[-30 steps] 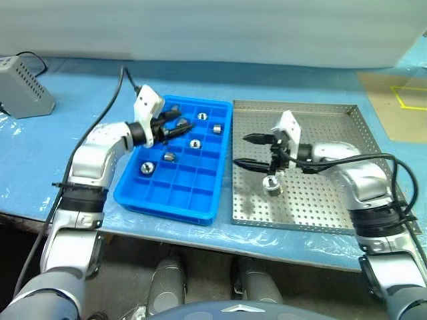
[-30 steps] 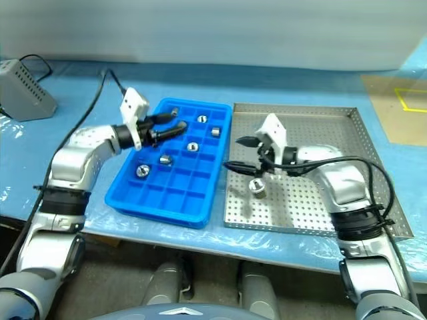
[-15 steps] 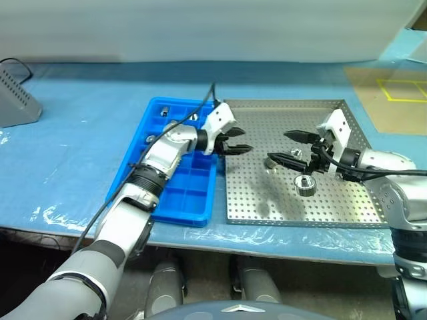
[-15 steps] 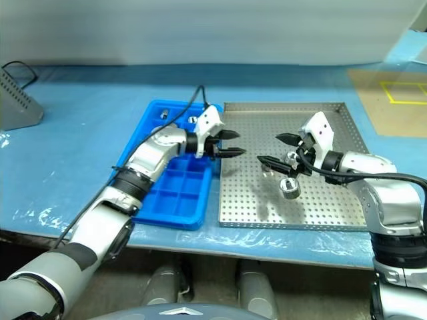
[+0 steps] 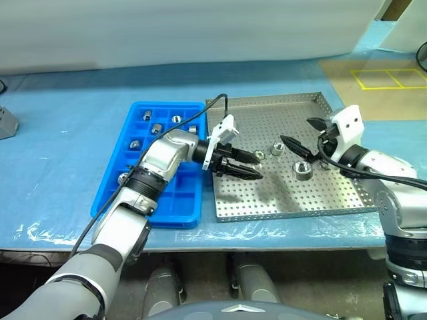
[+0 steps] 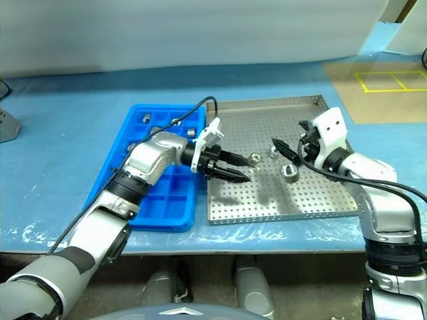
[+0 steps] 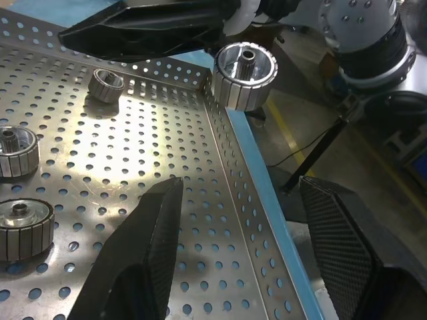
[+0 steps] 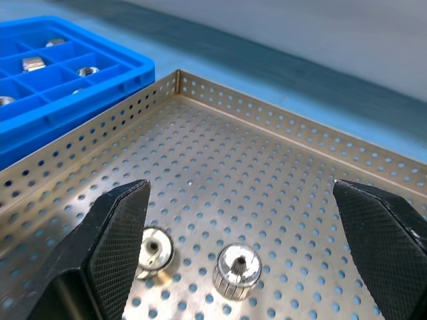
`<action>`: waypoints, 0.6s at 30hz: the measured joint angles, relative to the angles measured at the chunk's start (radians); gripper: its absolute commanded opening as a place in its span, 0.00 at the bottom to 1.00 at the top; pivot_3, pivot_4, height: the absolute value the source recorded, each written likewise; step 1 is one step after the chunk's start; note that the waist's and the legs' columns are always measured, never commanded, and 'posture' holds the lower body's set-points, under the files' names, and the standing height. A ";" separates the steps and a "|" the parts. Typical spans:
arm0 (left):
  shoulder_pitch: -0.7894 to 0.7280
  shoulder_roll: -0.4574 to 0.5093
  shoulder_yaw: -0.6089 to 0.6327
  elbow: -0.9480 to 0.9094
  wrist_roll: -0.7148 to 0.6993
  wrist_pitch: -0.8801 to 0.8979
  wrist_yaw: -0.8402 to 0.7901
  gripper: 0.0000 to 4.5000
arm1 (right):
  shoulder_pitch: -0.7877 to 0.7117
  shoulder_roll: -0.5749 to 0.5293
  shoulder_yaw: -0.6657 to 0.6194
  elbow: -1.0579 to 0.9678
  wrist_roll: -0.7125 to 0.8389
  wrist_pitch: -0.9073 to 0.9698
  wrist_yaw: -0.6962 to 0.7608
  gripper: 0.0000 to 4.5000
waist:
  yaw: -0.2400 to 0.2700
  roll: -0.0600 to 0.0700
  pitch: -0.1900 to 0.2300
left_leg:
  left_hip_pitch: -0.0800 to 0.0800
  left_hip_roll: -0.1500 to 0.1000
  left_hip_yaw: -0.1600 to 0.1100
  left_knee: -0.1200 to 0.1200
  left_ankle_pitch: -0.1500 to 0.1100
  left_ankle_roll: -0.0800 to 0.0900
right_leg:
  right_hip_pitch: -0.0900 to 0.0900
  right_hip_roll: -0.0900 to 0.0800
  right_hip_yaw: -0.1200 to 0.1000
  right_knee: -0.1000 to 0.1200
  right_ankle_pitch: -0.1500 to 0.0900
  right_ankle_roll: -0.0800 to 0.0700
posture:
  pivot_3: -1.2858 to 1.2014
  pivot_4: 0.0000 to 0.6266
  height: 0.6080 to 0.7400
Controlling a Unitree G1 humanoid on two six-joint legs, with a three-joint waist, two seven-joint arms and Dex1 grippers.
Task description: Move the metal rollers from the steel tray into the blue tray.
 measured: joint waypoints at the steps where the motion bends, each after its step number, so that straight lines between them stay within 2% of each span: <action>1: 0.000 -0.011 0.013 0.003 -0.009 0.018 0.017 0.66 | -0.023 0.018 0.009 0.016 -0.010 -0.013 -0.010 1.00 | -0.003 0.000 0.000 | -0.001 0.000 0.000 0.001 -0.001 0.001 | 0.000 0.000 0.000 0.000 0.000 0.000 | 0.30 0.24 1.00; 7: -0.055 -0.115 0.177 0.074 -0.127 0.205 0.173 0.66 | -0.135 0.069 0.079 0.055 -0.067 -0.091 -0.044 1.00 | -0.011 0.000 0.000 | -0.004 0.000 0.000 0.003 -0.002 0.004 | -0.001 0.000 -0.001 -0.001 0.000 0.000 | 0.31 0.24 1.00; 12: -0.065 -0.138 0.284 0.102 -0.222 0.338 0.250 0.66 | -0.155 0.080 0.095 0.056 -0.073 -0.101 -0.030 1.00 | -0.011 0.000 0.000 | -0.004 0.000 0.000 0.003 -0.002 0.004 | -0.001 0.000 -0.001 -0.002 0.000 0.000 | 0.31 0.24 1.00; 18: -0.034 -0.135 0.277 0.065 -0.257 0.411 0.259 0.66 | -0.157 0.088 0.109 0.069 -0.089 -0.115 -0.018 1.00 | -0.010 0.000 0.000 | -0.004 0.000 0.000 0.003 -0.003 0.004 | 0.000 -0.001 -0.001 -0.002 0.000 0.000 | 0.31 0.24 1.00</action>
